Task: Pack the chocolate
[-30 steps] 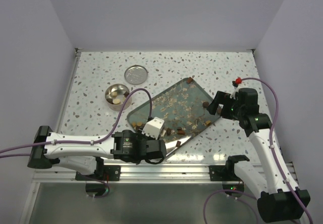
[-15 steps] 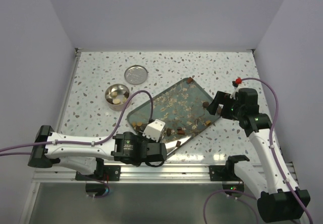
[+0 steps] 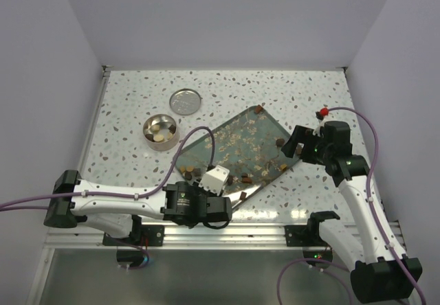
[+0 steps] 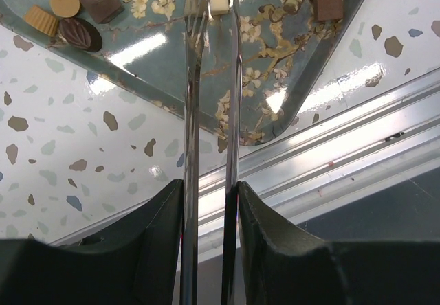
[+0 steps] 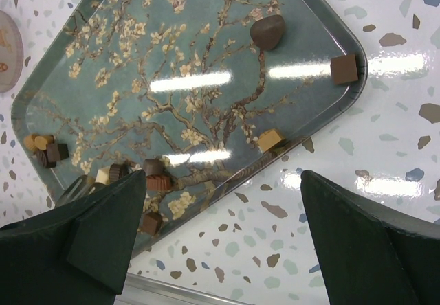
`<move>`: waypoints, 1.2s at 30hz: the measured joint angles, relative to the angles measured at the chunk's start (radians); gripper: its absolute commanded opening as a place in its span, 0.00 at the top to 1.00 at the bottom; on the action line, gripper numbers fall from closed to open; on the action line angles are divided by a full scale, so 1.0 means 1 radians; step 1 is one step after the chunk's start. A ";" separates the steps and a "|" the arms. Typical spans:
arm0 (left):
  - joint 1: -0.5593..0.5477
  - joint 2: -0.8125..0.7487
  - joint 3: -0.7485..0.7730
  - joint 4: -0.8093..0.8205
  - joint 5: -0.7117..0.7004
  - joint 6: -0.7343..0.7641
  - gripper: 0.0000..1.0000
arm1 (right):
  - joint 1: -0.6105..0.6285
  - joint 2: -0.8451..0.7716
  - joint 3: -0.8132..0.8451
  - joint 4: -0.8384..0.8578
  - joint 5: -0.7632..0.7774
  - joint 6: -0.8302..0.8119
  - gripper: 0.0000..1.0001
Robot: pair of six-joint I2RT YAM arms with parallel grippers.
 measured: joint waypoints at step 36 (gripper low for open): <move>0.801 -0.248 -0.026 0.180 0.036 0.431 0.73 | 0.000 0.064 0.000 0.034 -0.006 -0.008 0.02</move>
